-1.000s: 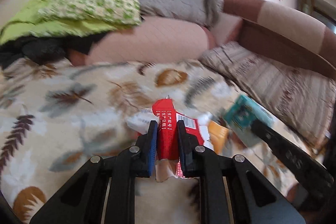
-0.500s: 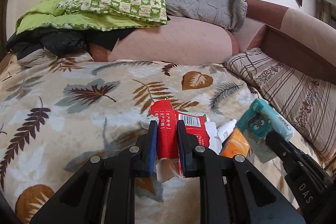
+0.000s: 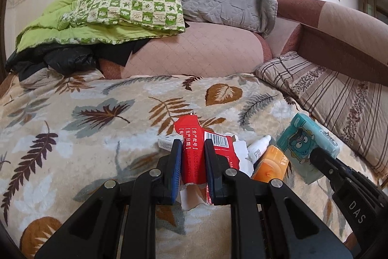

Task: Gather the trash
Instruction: 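Lift the teal packet and red box from the pile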

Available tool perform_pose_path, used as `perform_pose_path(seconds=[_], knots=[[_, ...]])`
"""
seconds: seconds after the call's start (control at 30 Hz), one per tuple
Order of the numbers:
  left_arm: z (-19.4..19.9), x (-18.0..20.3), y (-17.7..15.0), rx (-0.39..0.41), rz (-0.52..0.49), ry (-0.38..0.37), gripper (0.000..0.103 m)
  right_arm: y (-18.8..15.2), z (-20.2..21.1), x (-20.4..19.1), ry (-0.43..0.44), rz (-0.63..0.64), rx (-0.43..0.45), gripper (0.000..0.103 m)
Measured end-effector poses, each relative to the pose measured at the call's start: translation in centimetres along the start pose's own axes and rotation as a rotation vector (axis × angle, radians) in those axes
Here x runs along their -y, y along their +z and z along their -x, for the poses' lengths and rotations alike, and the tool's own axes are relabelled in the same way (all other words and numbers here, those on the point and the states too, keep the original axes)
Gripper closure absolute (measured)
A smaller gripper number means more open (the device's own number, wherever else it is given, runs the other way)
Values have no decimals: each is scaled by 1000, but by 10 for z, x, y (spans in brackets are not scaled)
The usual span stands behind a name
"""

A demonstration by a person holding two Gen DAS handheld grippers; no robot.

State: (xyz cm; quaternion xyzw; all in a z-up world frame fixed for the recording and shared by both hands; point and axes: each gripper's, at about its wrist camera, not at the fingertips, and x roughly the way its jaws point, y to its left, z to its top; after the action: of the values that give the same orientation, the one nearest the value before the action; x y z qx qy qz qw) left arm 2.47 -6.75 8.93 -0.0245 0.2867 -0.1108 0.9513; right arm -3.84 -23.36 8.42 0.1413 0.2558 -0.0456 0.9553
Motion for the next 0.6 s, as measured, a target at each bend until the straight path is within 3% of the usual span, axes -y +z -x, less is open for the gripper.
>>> perform_pose_path(seconds=[0.6], knots=[[4,13,-2,14,-56,-4,85,1,8,6,-29,-20,-2,90]])
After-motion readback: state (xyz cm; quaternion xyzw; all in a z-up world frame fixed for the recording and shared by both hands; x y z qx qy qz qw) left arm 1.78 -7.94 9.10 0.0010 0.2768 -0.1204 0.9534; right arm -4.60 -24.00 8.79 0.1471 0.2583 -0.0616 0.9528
